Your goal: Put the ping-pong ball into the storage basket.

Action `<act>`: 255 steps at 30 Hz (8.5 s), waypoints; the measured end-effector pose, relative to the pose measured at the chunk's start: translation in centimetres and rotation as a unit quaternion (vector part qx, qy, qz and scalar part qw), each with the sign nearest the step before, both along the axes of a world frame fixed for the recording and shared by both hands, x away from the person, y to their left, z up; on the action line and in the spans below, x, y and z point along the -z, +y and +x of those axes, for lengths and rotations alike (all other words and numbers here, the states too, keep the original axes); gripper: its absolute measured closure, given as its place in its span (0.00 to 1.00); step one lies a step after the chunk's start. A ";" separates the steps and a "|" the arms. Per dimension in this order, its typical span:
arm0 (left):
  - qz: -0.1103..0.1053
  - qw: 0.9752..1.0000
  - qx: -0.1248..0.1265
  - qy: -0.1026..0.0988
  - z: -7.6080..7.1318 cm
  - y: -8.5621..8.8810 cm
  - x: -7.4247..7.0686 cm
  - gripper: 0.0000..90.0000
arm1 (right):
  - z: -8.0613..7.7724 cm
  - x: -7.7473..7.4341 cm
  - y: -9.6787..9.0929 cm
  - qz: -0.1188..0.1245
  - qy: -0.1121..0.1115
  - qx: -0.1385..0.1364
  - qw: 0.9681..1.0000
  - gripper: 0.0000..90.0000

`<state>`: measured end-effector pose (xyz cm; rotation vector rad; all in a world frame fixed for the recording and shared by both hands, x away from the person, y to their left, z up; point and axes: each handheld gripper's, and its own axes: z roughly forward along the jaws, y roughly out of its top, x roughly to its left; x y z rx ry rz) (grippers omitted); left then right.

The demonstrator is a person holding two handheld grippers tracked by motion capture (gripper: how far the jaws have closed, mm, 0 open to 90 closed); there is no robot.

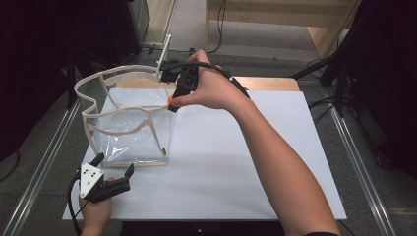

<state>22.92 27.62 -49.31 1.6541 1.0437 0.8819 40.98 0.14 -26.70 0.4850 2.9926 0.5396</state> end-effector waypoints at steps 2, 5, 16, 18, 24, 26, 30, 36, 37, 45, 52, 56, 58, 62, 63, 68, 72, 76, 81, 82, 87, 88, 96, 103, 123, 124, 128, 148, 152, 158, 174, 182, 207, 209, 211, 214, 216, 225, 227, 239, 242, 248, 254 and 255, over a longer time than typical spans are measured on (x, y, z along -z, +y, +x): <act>-0.001 1.000 0.000 0.000 0.0 0.0 0.0 0.00 | 0.1 -0.1 0.1 0.000 0.000 0.001 1.000 0.54; -0.001 1.000 0.000 0.000 0.0 0.0 0.0 0.00 | 0.3 -0.3 0.2 0.000 0.000 0.001 1.000 0.54; -0.001 1.000 0.000 0.000 0.0 0.0 0.0 0.00 | 0.9 -0.8 0.7 -0.001 0.001 0.002 1.000 0.54; -0.001 1.000 -0.001 0.000 0.0 0.1 0.0 0.00 | 1.0 -0.7 0.7 -0.002 0.002 0.002 1.000 0.54; -0.001 1.000 -0.001 0.000 0.0 0.0 0.0 0.00 | 1.5 -0.8 0.8 -0.003 0.003 0.004 1.000 0.54; -0.001 1.000 0.000 0.000 0.0 0.1 0.0 0.00 | 1.6 -0.9 1.0 -0.004 0.002 0.004 1.000 0.54; -0.002 1.000 0.000 0.000 0.0 0.0 0.0 0.00 | 1.8 -1.1 1.4 -0.005 0.001 0.003 1.000 0.53; -0.001 1.000 0.000 0.000 0.0 0.0 0.0 0.00 | 2.2 -1.2 2.0 -0.004 0.003 0.004 1.000 0.54; -0.003 1.000 0.000 0.000 0.0 0.0 0.0 0.00 | 2.3 -1.2 2.1 -0.003 0.002 0.002 1.000 0.54; -0.002 1.000 0.000 0.000 0.0 0.0 0.0 0.00 | 2.7 -0.9 2.5 -0.006 0.004 0.008 1.000 0.53; -0.002 1.000 0.001 0.000 0.0 0.0 0.0 0.00 | 2.8 -0.4 2.7 -0.012 0.003 0.011 1.000 0.53; -0.002 1.000 0.000 0.000 0.0 0.0 0.0 0.00 | 3.1 -0.2 2.7 -0.015 -0.001 0.019 1.000 0.53; -0.002 1.000 0.001 0.000 0.0 0.0 0.0 0.00 | 3.1 -0.1 2.7 -0.017 -0.002 0.020 1.000 0.53; -0.002 1.000 0.000 0.000 0.0 0.0 0.0 0.00 | 3.2 -0.2 2.5 -0.014 -0.015 0.030 0.999 0.45; -0.003 1.000 0.000 0.000 0.0 0.0 0.0 0.00 | 3.1 -0.2 2.4 -0.016 -0.022 0.035 0.999 0.42; -0.003 1.000 0.001 0.000 0.0 0.0 0.0 0.00 | 3.0 -0.2 1.7 -0.008 -0.030 0.051 0.998 0.34; -0.001 1.000 0.001 -0.001 0.0 0.0 0.0 0.00 | 2.9 0.0 0.8 -0.008 -0.031 0.060 0.998 0.28; 0.001 1.000 0.001 0.000 0.0 0.0 0.0 0.00 | 2.6 0.3 -0.2 -0.001 -0.022 0.065 0.998 0.20; 0.000 1.000 0.001 0.000 0.0 0.0 0.0 0.00 | 2.2 0.5 -1.2 0.006 -0.016 0.067 0.998 0.13; 0.000 1.000 0.001 0.000 0.0 0.0 0.0 0.00 | 2.1 0.6 -1.4 0.010 -0.013 0.068 0.998 0.13; 0.001 1.000 0.001 0.000 0.0 0.0 0.0 0.00 | 1.6 1.0 -2.1 0.016 -0.007 0.071 0.997 0.11; 0.001 1.000 0.001 0.000 0.0 0.0 0.0 0.00 | 1.5 1.1 -2.2 0.016 -0.006 0.071 0.997 0.11; -0.001 1.000 0.000 -0.001 0.0 -0.1 0.0 0.00 | 0.8 2.2 -3.0 0.016 0.001 0.064 0.998 0.09; -0.001 1.000 0.001 -0.001 0.0 -0.1 0.0 0.00 | 0.3 3.4 -3.7 0.013 0.004 0.067 0.998 0.01; 0.000 1.000 0.000 0.000 0.0 -0.1 0.0 0.00 | -1.7 6.6 -5.5 0.008 0.006 0.070 0.998 0.00; 0.000 1.000 0.000 0.000 0.0 -0.1 0.0 0.00 | -1.8 6.8 -5.6 0.008 0.007 0.070 0.998 0.00; -0.001 1.000 0.000 0.000 0.0 -0.1 0.0 0.00 | -2.1 7.3 -6.0 0.006 0.006 0.070 0.998 0.00; 0.001 1.000 0.001 0.001 0.0 -0.1 0.0 0.00 | -3.6 9.5 -8.1 0.012 -0.002 0.072 0.997 0.00; 0.001 1.000 0.001 0.001 0.0 -0.1 0.0 0.00 | -3.8 10.1 -8.7 0.014 -0.001 0.075 0.997 0.00; 0.003 1.000 0.001 0.001 0.0 -0.1 0.0 0.00 | -4.3 11.0 -9.8 0.012 0.002 0.084 0.996 0.00; 0.005 1.000 0.001 0.001 0.0 -0.1 0.0 0.00 | -5.5 13.0 -13.2 0.021 0.009 0.110 0.994 0.00; 0.006 1.000 0.001 0.001 0.0 -0.2 0.0 0.00 | -5.9 14.0 -14.9 0.031 0.016 0.128 0.991 0.00; 0.006 1.000 0.001 0.001 0.0 -0.2 0.1 0.00 | -8.2 17.7 -20.1 0.079 0.012 0.175 0.981 0.00; 0.006 1.000 0.001 0.001 0.0 -0.2 0.1 0.00 | -8.5 18.0 -20.6 0.083 0.009 0.179 0.980 0.00; 0.006 1.000 0.000 0.001 0.0 -0.2 0.1 0.00 | -8.8 18.3 -21.1 0.091 0.008 0.184 0.979 0.00; 0.007 1.000 0.000 0.001 0.0 -0.2 0.1 0.00 | -9.2 18.6 -21.8 0.097 0.000 0.188 0.977 0.00; 0.007 1.000 0.000 0.001 0.0 -0.2 0.1 0.00 | -9.6 18.8 -22.2 0.103 -0.009 0.189 0.977 0.00; 0.008 1.000 -0.002 0.001 0.0 -0.3 0.1 0.00 | -11.0 19.4 -23.8 0.136 -0.032 0.192 0.971 0.00; 0.008 1.000 -0.001 0.001 0.0 -0.3 0.1 0.00 | -11.3 19.5 -24.3 0.148 -0.035 0.194 0.969 0.00; 0.014 1.000 -0.005 0.002 0.0 -0.3 0.1 0.00 | -13.3 20.6 -27.2 0.189 -0.057 0.211 0.957 0.00; 0.016 1.000 -0.005 0.003 0.0 -0.3 0.1 0.00 | -13.8 20.9 -27.9 0.195 -0.059 0.219 0.954 0.00; 0.017 1.000 -0.005 0.001 -0.1 -0.4 0.1 0.00 | -14.8 21.3 -29.0 0.222 -0.084 0.221 0.946 0.00; 0.015 1.000 -0.004 0.001 -0.1 -0.3 0.1 0.00 | -15.6 21.7 -29.8 0.234 -0.101 0.232 0.939 0.00; 0.016 1.000 -0.004 0.001 -0.1 -0.3 0.1 0.00 | -15.7 21.9 -30.0 0.235 -0.101 0.234 0.938 0.00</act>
